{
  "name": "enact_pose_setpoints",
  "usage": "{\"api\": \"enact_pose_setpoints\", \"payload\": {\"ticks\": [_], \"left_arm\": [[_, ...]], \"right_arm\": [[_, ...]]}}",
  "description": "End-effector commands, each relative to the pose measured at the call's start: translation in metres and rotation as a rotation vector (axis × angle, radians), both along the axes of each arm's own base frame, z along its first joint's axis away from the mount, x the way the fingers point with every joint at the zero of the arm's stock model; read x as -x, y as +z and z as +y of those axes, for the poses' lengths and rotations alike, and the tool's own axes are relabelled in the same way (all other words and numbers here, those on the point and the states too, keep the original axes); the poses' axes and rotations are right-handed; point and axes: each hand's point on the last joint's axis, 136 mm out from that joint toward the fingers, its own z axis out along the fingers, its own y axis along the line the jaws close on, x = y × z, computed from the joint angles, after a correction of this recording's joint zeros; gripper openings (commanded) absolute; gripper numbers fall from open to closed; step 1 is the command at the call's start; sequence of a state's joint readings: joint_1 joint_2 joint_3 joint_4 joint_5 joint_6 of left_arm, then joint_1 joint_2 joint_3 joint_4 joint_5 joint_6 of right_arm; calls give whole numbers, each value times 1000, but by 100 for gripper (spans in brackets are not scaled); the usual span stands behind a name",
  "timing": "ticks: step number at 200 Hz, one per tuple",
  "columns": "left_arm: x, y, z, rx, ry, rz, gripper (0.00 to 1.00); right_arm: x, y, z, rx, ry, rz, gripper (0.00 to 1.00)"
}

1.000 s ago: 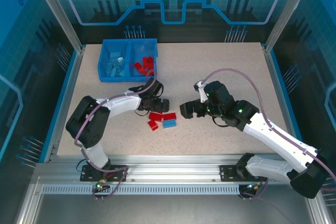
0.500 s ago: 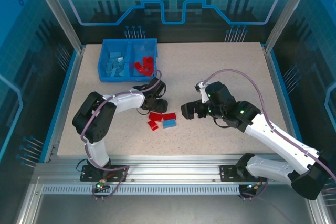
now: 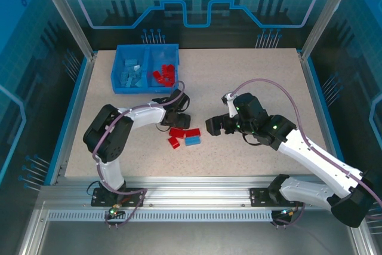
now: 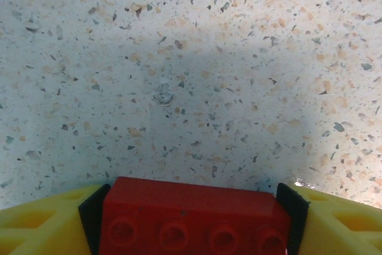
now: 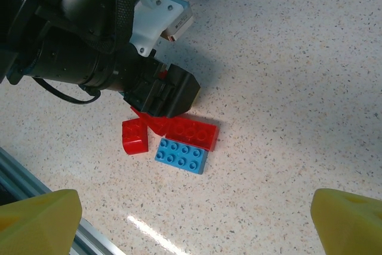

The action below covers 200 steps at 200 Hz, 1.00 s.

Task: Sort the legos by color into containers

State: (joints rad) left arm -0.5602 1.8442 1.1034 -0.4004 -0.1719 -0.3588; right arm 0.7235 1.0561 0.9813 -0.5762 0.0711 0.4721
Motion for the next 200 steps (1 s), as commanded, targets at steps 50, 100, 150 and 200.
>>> {"api": "enact_pose_setpoints", "payload": {"ticks": [50, 100, 150, 200], "left_arm": [[9, -9, 6, -68, -2, 27, 60], [-32, 100, 19, 45, 132, -232, 56], [-119, 168, 78, 40, 321, -401, 56], [-217, 161, 105, 225, 474, -348, 56]], "right_arm": [[0, 6, -3, -24, -16, 3, 100], [6, 14, 15, -86, 72, 6, 100], [5, 14, 13, -81, 59, -2, 100], [8, 19, 5, -73, 38, -11, 100]]}}
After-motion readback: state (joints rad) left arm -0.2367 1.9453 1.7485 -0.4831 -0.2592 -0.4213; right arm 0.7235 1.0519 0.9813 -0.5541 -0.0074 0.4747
